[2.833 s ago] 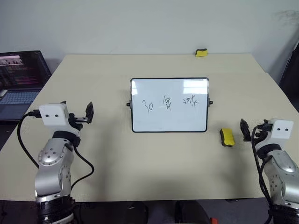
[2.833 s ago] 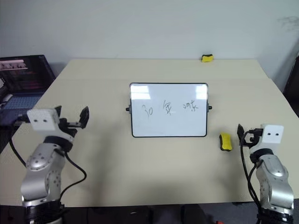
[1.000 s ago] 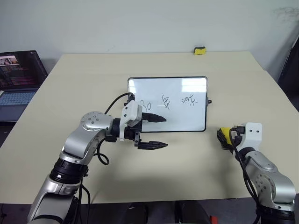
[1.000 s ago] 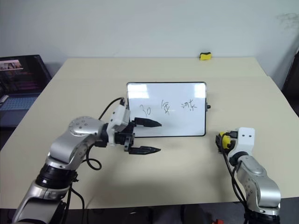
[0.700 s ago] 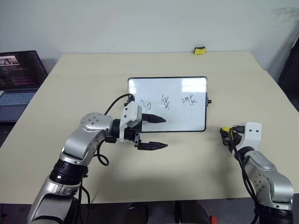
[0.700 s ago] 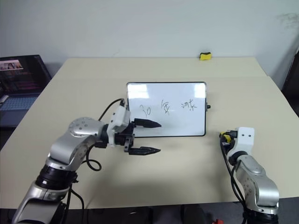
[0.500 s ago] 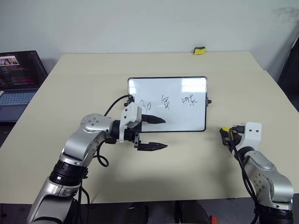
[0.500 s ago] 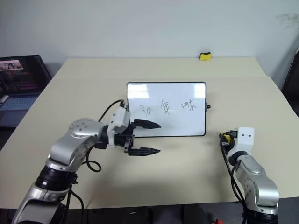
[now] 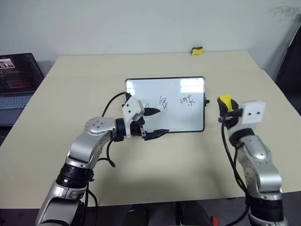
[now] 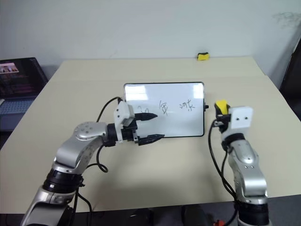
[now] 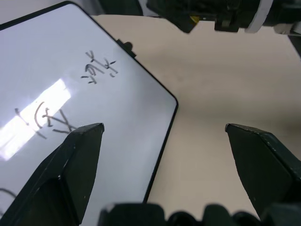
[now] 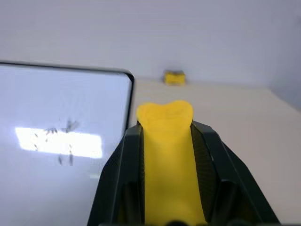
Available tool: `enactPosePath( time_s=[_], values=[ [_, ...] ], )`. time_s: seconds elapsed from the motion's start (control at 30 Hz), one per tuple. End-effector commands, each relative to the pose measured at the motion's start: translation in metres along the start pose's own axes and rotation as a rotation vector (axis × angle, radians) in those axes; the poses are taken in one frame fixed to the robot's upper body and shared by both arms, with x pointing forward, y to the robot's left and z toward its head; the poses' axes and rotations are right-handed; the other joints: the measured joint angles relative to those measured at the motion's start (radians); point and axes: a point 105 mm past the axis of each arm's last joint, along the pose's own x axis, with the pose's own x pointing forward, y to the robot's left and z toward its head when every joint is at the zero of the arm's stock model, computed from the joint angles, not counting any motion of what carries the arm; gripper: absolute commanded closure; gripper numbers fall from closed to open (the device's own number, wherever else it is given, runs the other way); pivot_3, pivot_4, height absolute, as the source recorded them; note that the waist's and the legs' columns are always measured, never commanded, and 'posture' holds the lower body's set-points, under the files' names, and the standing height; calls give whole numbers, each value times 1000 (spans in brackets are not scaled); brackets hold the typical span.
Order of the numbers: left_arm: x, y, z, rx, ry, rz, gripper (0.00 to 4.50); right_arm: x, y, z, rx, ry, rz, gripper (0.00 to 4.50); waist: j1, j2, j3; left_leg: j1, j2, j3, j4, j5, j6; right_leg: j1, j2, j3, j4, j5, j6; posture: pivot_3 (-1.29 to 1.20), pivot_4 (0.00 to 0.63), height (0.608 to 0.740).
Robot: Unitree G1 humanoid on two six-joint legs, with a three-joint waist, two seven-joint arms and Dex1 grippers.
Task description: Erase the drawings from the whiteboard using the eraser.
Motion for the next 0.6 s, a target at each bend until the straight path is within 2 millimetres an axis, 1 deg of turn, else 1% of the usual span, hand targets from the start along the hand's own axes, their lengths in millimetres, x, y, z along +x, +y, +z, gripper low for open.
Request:
enactPosePath(
  time_s=[0.03,0.1,0.17,0.3,0.43,0.53,0.6],
  values=[
    [-1,6,11,15,-28,19,0,22,21,15,-45,-111,34,3464,-1,0,0,0,0,1,0,0,0,-1,0,0,0,0,0,0,150,740],
    [-1,10,11,20,-23,42,0,38,32,18,-69,-150,48,3464,-2,0,0,-3,0,1,0,0,-1,-4,0,0,0,0,0,0,150,740],
    [-3,15,12,26,-21,76,0,51,39,15,-84,-172,61,3466,-4,0,0,-4,0,2,0,1,-1,-5,0,1,1,0,0,0,150,740],
    [-4,17,13,28,-22,90,0,63,43,3,-88,-177,71,3486,-3,0,0,-4,0,2,-1,0,-1,-6,-1,1,0,0,0,0,150,740],
    [-7,15,13,33,-17,86,0,66,43,-18,-103,-137,79,3487,-4,0,0,-4,0,3,-1,0,-1,-6,-1,1,0,0,0,0,150,740],
    [-9,16,13,36,-14,94,0,64,45,-35,-118,-93,102,3488,-7,0,0,-4,0,4,0,0,-1,-6,-1,2,1,0,0,0,150,740],
    [-12,18,11,35,-1,110,0,60,51,-49,-137,-51,138,3488,-7,-1,-1,-3,0,4,0,0,0,-6,-1,2,2,1,0,0,150,740]
  ],
)
